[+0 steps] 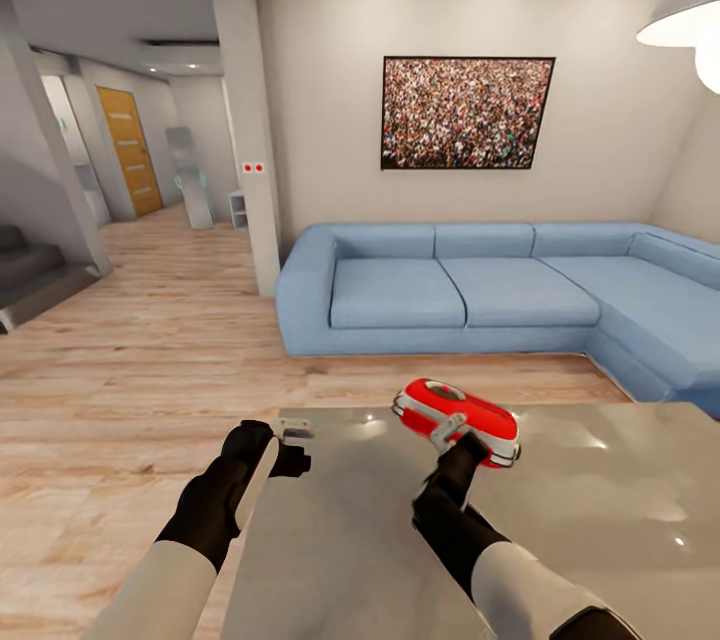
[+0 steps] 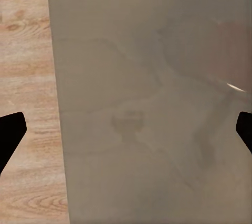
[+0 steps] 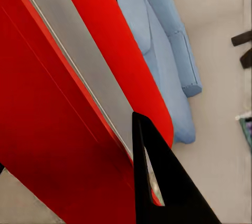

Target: Turn on the radio receiver that's on the table in the living room.

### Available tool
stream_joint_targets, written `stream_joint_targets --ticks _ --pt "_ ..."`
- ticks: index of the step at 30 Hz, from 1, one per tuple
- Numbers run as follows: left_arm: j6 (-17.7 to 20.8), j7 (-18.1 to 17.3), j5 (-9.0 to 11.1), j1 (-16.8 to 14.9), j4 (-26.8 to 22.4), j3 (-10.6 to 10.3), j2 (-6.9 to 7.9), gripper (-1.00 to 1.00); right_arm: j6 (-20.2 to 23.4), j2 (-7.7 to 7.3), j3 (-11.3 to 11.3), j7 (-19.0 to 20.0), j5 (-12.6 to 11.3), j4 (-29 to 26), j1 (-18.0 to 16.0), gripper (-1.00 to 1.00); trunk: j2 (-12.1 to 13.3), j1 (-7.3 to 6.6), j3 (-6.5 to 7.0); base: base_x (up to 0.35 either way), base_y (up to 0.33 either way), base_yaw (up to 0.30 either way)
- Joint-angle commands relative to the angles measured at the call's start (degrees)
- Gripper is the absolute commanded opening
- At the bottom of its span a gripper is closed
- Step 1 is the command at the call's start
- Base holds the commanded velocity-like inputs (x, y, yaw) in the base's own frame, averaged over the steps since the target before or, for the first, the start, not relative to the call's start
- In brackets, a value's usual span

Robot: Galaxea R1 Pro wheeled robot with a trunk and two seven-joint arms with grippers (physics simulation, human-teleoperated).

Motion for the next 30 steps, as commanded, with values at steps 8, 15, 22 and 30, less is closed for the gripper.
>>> stream_joint_targets --ticks 8,15,22,30 --pt "0.0 0.0 0.0 0.0 0.1 0.0 0.00 1.00 -1.9 0.01 1.2 -6.0 0.6 0.0 2.2 -1.00 0.0 0.00 0.74 0.000 0.000 0.000" --pt "-0.1 -0.1 0.0 0.0 0.3 0.0 0.00 1.00 -3.3 0.01 2.5 -11.4 0.6 0.0 3.0 -1.00 0.0 0.00 1.39 0.000 0.000 0.000" --pt "-0.1 -0.1 0.0 0.0 0.3 0.0 0.00 1.00 -4.1 0.01 7.7 -18.3 0.6 -0.1 5.2 -1.00 0.0 0.00 2.02 0.000 0.000 0.000" --pt "-0.1 -0.1 0.0 0.0 0.6 0.0 0.00 1.00 -6.3 0.01 9.0 -20.8 0.6 -0.5 5.8 -1.00 0.0 0.00 2.72 0.000 0.000 0.000"
